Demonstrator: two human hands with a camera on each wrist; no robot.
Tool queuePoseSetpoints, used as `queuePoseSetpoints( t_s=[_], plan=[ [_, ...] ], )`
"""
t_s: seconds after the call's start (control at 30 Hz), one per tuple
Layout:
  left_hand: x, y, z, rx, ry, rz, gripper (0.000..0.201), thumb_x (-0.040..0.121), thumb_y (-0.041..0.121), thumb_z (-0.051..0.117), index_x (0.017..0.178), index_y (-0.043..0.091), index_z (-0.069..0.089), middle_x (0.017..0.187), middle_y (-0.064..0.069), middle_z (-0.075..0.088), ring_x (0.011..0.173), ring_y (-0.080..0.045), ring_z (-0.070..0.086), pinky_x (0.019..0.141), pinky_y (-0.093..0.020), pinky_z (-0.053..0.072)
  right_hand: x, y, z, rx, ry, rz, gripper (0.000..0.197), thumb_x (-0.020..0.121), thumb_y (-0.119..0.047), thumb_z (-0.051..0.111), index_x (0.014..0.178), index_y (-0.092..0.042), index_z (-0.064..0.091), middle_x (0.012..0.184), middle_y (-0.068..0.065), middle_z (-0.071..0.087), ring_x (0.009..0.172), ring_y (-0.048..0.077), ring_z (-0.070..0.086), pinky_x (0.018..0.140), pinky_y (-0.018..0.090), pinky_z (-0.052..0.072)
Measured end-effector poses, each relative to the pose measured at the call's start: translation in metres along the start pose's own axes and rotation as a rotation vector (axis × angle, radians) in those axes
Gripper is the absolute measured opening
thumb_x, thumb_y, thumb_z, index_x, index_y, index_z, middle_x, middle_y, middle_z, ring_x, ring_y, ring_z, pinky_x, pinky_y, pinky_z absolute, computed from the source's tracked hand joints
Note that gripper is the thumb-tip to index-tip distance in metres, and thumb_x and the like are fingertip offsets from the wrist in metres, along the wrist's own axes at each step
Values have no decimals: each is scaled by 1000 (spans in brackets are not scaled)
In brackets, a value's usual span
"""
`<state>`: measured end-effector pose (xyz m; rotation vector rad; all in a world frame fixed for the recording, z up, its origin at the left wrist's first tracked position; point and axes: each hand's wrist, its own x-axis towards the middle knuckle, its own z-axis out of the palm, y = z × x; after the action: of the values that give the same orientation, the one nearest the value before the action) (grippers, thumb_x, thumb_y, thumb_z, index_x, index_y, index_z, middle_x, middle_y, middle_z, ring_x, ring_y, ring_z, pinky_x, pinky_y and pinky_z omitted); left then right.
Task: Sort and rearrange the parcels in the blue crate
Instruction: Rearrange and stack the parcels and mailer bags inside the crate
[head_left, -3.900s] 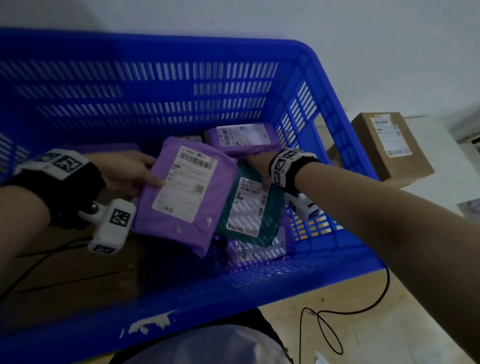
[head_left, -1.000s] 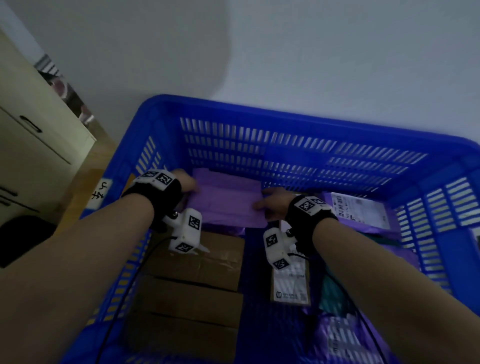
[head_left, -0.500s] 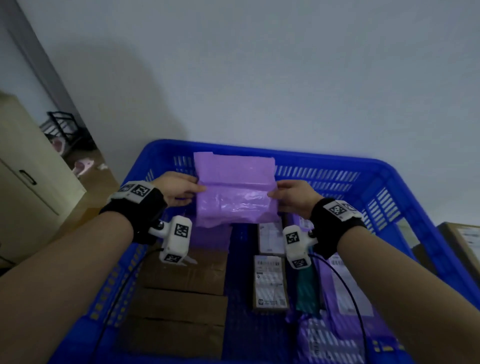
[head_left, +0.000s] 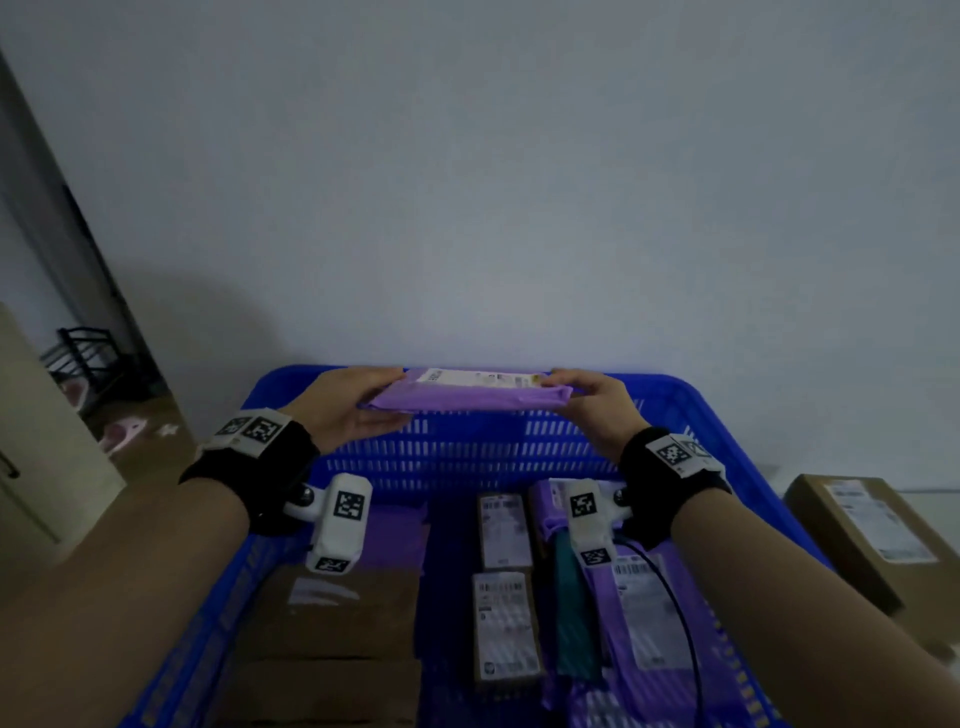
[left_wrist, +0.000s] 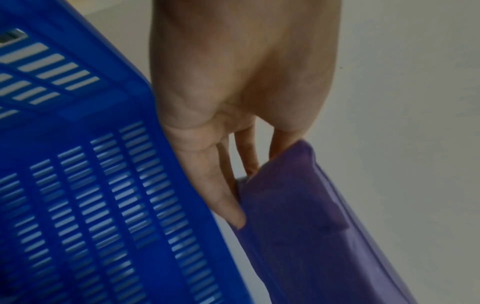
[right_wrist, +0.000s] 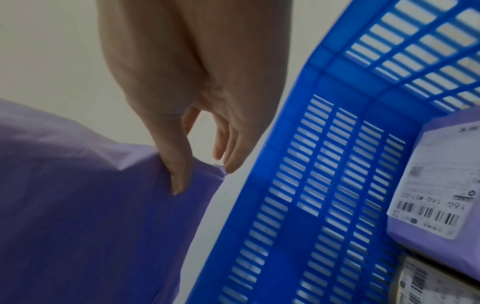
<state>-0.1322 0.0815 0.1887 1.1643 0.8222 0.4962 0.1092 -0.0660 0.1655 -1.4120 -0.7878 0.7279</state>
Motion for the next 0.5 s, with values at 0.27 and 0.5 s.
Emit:
queuePoseSetpoints(
  t_s=[0.27,0.5],
  plan=[
    [1,5,10,24,156,140,24,83,-12,61,91,10,55,74,-8,68,55,-15,65,40,-16,49,-9,-13,-7,-36,4,33,42,80,26,49,103,-7,63,129,15,54,112,29,57,72,33,57],
    [7,9,14,-173,44,108,37,93,-6,45,130,-1,49,120,-22,60,90,-25,62,61,-29,61,-13,-20,5,269,33,273,52,96,-43,47,138,-14,38,122,13,57,99,30,62,79,41,53]
  ],
)
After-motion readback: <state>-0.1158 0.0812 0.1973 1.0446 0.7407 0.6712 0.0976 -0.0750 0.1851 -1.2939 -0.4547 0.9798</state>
